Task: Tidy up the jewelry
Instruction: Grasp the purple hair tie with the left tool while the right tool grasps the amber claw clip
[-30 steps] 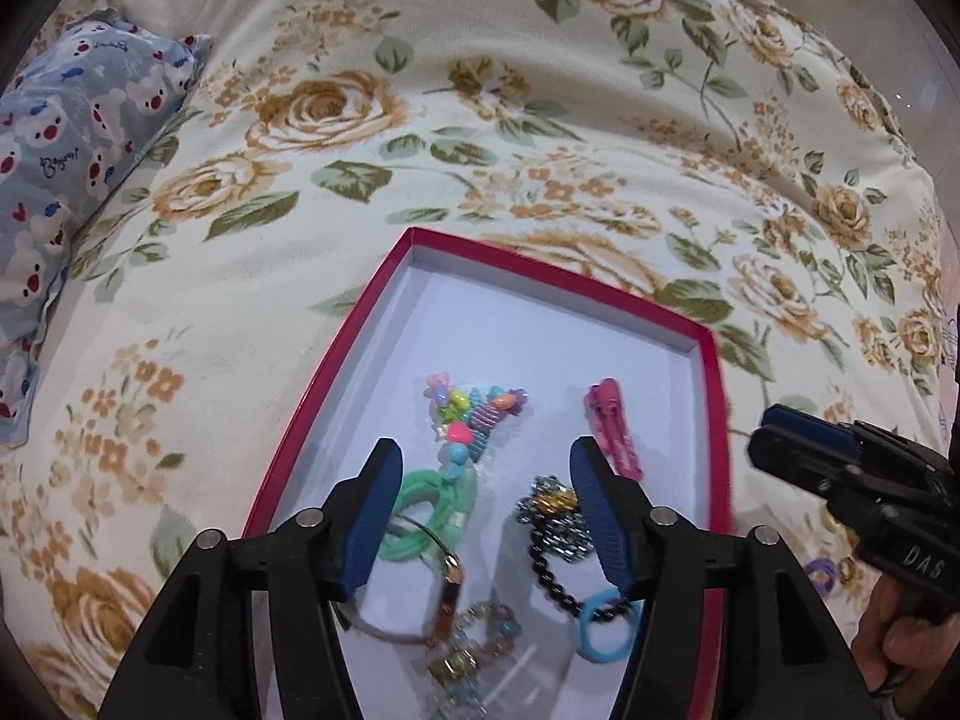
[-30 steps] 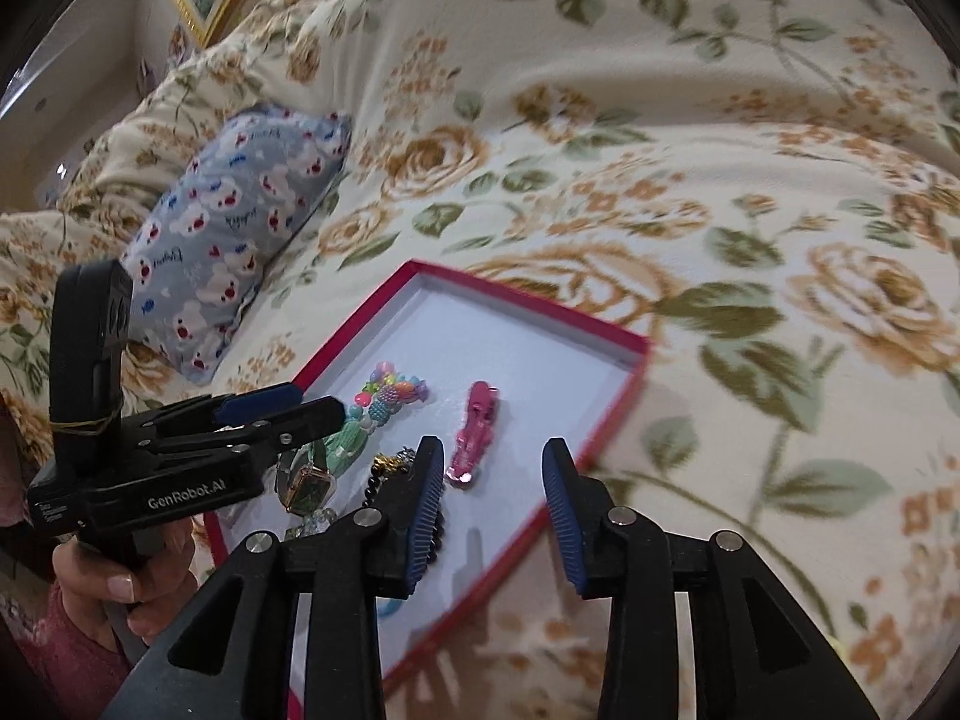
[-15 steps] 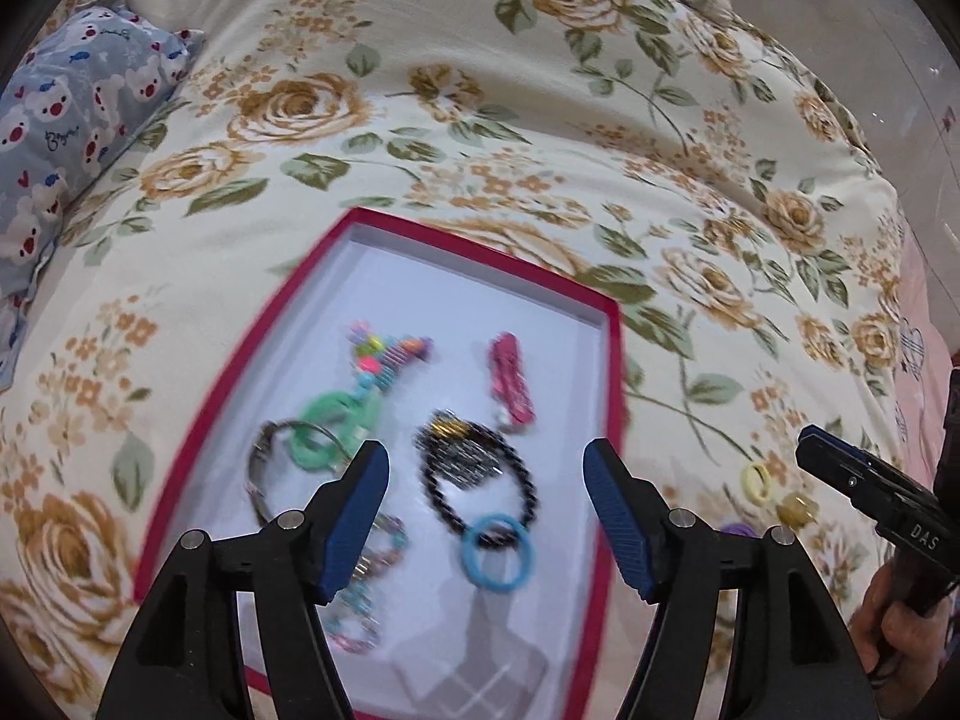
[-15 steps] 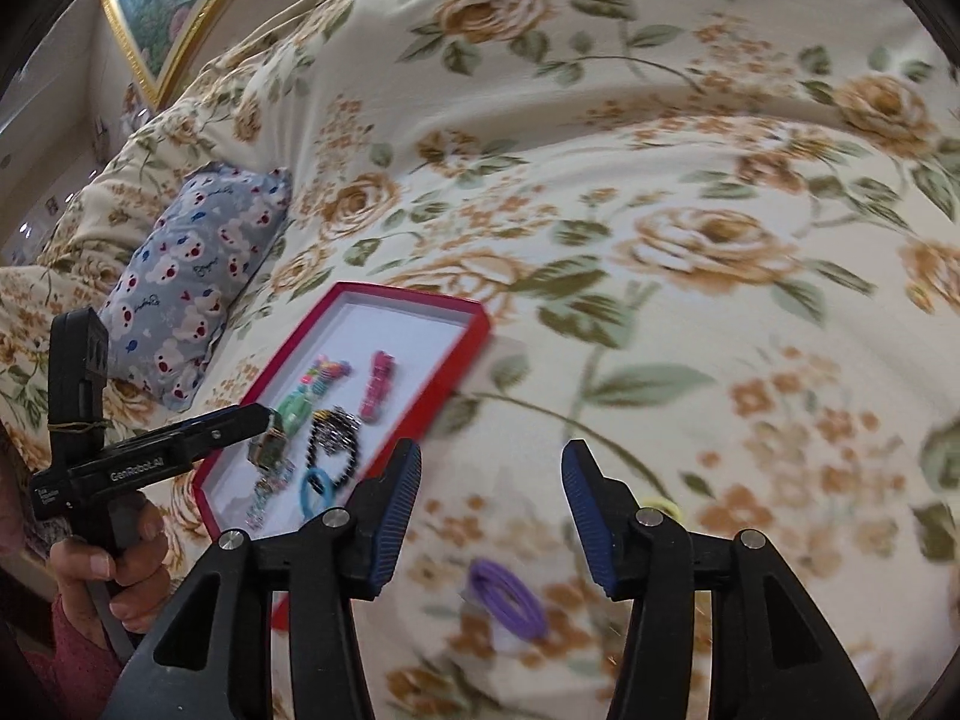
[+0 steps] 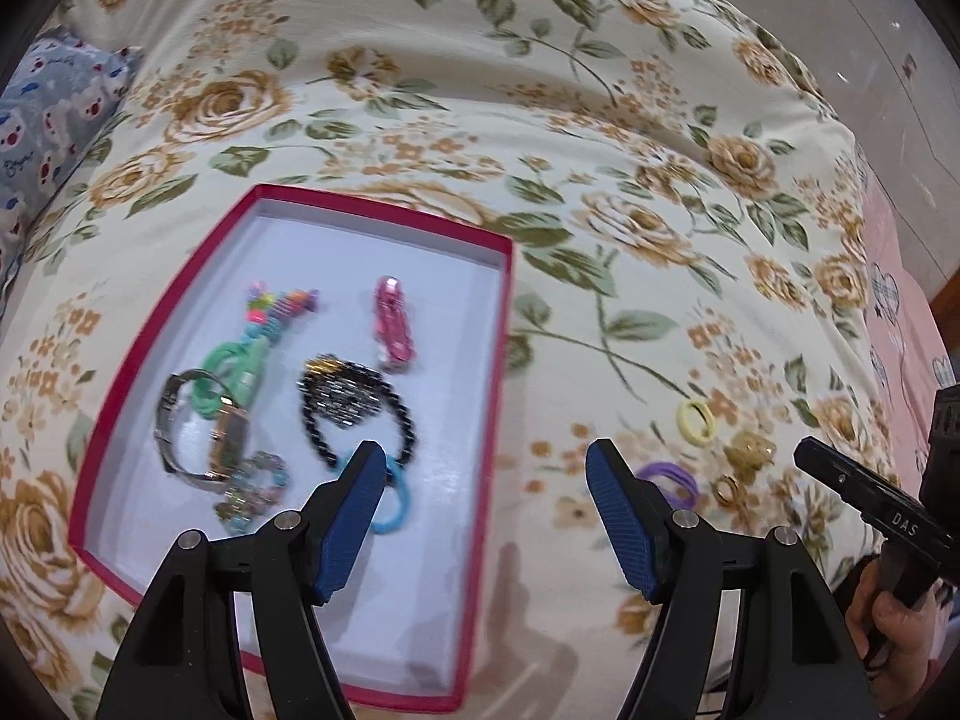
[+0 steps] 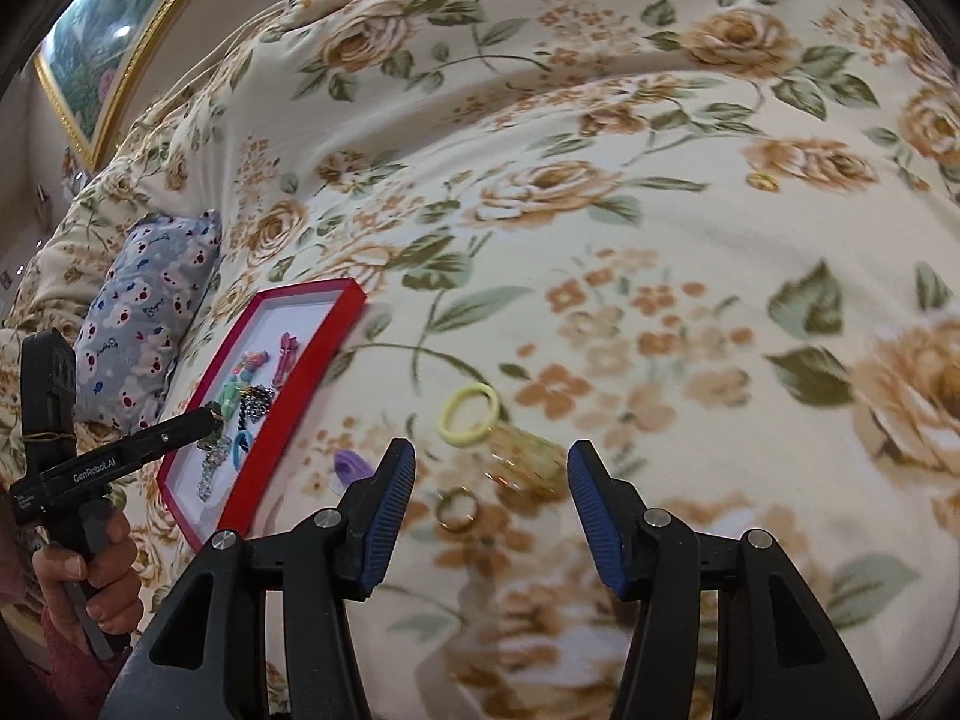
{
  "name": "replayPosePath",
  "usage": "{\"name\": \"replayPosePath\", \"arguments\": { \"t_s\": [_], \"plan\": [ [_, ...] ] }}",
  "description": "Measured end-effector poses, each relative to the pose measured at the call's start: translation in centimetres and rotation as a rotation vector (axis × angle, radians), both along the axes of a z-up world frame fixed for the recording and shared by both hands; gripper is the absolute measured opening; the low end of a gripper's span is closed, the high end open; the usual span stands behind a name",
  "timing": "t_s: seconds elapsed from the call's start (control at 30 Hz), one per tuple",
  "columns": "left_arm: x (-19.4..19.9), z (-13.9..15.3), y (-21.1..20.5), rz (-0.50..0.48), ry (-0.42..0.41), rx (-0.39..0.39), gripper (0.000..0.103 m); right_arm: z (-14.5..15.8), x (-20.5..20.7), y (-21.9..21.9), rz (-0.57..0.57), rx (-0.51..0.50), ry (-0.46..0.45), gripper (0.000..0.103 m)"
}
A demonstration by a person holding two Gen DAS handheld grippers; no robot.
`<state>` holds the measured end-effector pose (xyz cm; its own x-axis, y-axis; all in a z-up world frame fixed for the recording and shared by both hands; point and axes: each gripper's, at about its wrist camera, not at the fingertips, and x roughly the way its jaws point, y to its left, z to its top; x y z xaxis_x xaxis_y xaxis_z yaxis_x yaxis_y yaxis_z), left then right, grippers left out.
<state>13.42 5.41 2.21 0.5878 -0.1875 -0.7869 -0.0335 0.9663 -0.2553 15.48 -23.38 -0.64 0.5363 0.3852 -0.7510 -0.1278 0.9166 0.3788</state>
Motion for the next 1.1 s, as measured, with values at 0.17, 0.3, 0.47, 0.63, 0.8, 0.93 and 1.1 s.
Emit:
{"name": "replayPosePath", "arguments": {
  "t_s": [0.17, 0.3, 0.47, 0.63, 0.8, 0.93, 1.1],
  "plan": [
    [0.1, -0.5, -1.9, -0.039, 0.021, 0.011, 0.07, -0.3, -0.8, -0.5, -0.007, 0.003, 0.0, 0.055],
    [0.2, -1.0, -3.5, -0.07, 0.038, 0.022, 0.071, -0.6, -1.2, -0.7, -0.003, -0.003, -0.002, 0.055],
    [0.6, -1.5, -4.6, -0.092, 0.054, 0.03, 0.071, -1.2, -1.2, -0.8, 0.0, -0.003, 0.008, 0.055],
    [1.2, -2.3, -5.3, -0.108, 0.062, 0.031, 0.074, -1.7, -0.8, -0.7, 0.015, -0.011, 0.015, 0.055],
    [2.0, -3.2, -6.1, -0.133, 0.08, 0.027, 0.074, -2.1, 0.0, -0.3, 0.041, -0.028, 0.022, 0.055],
    [3.0, -3.7, -7.1, -0.156, 0.083, 0.035, 0.075, -2.7, 0.9, -0.1, 0.052, -0.034, 0.032, 0.055],
    [4.3, -4.7, -8.6, -0.184, 0.08, 0.058, 0.075, -3.1, 1.8, 0.2, 0.066, -0.033, 0.035, 0.055]
  ]
}}
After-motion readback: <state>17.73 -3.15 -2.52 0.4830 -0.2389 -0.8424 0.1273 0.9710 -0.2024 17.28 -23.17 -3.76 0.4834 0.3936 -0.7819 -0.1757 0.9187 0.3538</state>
